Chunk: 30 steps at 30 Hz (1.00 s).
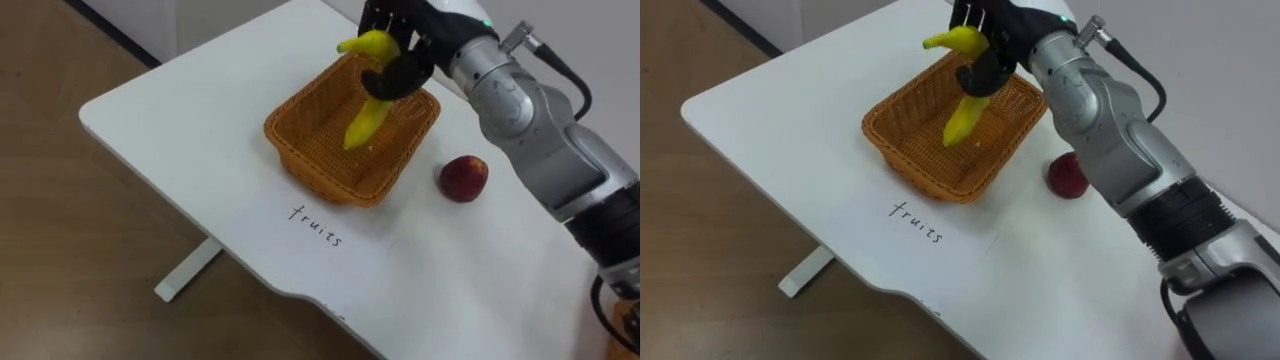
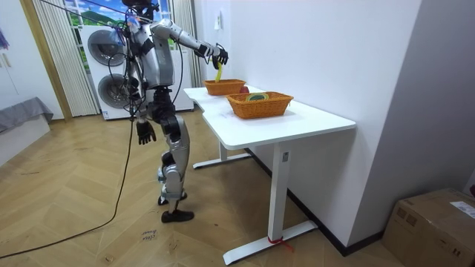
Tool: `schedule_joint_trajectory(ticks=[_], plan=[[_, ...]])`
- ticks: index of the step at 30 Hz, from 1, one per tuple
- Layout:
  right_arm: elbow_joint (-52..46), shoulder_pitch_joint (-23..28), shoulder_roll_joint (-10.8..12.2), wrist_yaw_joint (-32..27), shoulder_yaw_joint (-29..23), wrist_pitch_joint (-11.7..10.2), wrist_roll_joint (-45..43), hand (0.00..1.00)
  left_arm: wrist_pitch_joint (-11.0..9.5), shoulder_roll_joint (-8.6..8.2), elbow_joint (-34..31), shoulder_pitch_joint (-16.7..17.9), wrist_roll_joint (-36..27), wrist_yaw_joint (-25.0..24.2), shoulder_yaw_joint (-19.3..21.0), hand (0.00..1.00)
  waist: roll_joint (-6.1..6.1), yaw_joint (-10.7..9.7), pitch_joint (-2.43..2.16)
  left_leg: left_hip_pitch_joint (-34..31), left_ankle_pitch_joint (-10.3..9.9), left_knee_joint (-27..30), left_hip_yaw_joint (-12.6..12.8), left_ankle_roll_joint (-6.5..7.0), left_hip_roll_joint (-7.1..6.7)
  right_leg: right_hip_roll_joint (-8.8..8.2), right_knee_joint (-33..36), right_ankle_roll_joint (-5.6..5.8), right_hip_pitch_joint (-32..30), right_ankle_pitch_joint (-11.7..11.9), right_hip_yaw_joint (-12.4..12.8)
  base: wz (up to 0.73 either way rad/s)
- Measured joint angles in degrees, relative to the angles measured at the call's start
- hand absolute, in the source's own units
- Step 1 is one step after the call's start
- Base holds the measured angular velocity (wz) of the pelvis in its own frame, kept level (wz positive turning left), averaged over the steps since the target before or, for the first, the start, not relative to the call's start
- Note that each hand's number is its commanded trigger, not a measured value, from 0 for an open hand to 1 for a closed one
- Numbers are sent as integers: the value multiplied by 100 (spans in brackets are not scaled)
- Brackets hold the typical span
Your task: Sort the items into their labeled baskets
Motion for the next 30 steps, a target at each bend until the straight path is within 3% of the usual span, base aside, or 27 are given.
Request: schedule_joint_trajectory(ticks=[30], plan=[[62,1,-44,-191,0,-57,1,0,14,53,-290,148,112,-221,-3,0,10,-43,-2,-38,1,19,-4,-2,-23,0,-90,0,19,0,-2,0]])
